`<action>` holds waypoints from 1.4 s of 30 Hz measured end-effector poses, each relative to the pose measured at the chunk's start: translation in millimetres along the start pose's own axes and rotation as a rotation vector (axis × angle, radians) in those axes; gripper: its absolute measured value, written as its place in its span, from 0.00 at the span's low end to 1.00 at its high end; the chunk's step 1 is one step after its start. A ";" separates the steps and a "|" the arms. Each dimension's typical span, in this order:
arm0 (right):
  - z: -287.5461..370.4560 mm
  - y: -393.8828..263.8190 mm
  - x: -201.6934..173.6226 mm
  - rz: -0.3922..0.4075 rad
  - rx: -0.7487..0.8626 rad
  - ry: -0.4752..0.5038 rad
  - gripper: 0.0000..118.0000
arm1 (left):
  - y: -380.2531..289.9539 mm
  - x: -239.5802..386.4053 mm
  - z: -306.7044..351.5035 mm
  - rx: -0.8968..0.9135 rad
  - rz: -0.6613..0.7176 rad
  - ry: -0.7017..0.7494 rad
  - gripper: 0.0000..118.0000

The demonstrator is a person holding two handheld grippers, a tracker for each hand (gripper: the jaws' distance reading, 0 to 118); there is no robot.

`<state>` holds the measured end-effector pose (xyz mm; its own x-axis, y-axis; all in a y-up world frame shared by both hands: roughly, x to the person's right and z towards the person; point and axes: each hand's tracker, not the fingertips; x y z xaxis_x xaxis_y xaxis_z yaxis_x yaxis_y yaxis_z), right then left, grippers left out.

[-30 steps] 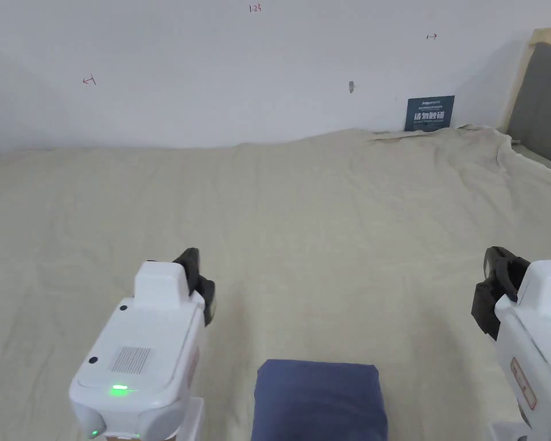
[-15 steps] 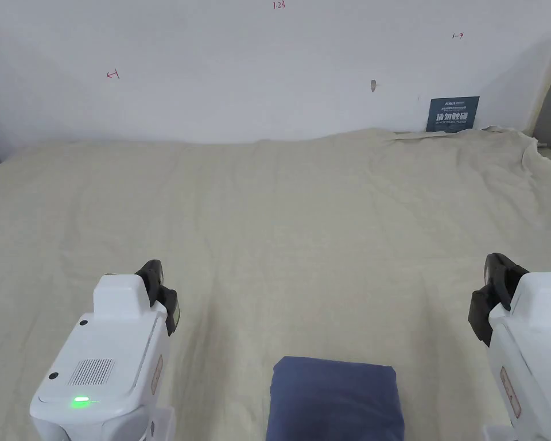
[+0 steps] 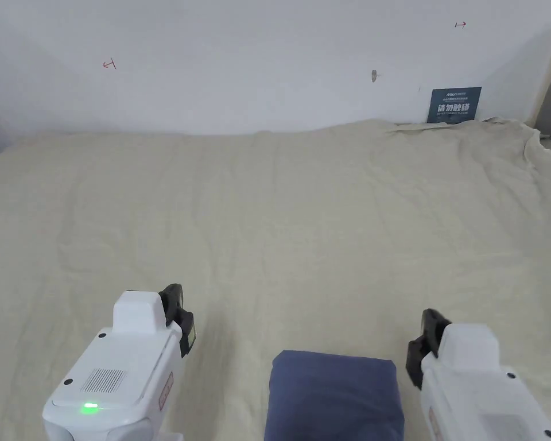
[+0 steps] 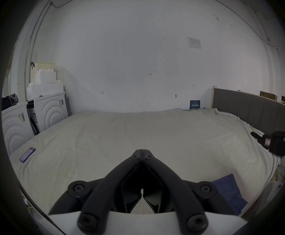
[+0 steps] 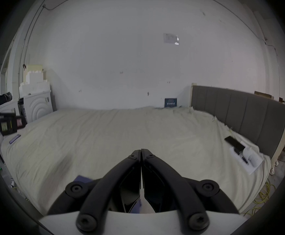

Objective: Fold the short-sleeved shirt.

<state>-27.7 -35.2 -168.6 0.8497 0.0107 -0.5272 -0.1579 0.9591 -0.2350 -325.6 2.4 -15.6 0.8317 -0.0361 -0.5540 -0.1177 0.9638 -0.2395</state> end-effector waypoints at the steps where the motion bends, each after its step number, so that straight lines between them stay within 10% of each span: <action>1: -3.9 -8.6 -3.3 -0.006 -0.025 0.009 0.00 | -2.3 0.3 0.0 -0.006 0.004 -0.005 0.00; 25: -45.3 -142.4 -41.8 0.092 -0.258 -0.014 0.00 | -61.2 16.9 -35.1 -0.333 0.131 -0.251 0.02; 28: -42.5 -145.1 -38.3 0.081 -0.246 -0.004 0.00 | -69.9 20.9 -47.8 -0.444 0.185 -0.325 0.12; 34: -42.4 -144.6 -37.2 0.074 -0.248 0.003 0.00 | -89.6 29.7 -76.8 -0.675 0.279 -0.497 0.80; 42: -42.0 -144.3 -33.8 0.059 -0.249 0.014 0.00 | -102.1 46.5 -98.3 -0.793 0.216 -0.627 0.81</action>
<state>-54.9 -185.8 -151.1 0.8284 0.0586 -0.5571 -0.3274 0.8576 -0.3967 -328.2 -123.7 -95.3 0.8572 0.4800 -0.1867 -0.4326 0.4742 -0.7668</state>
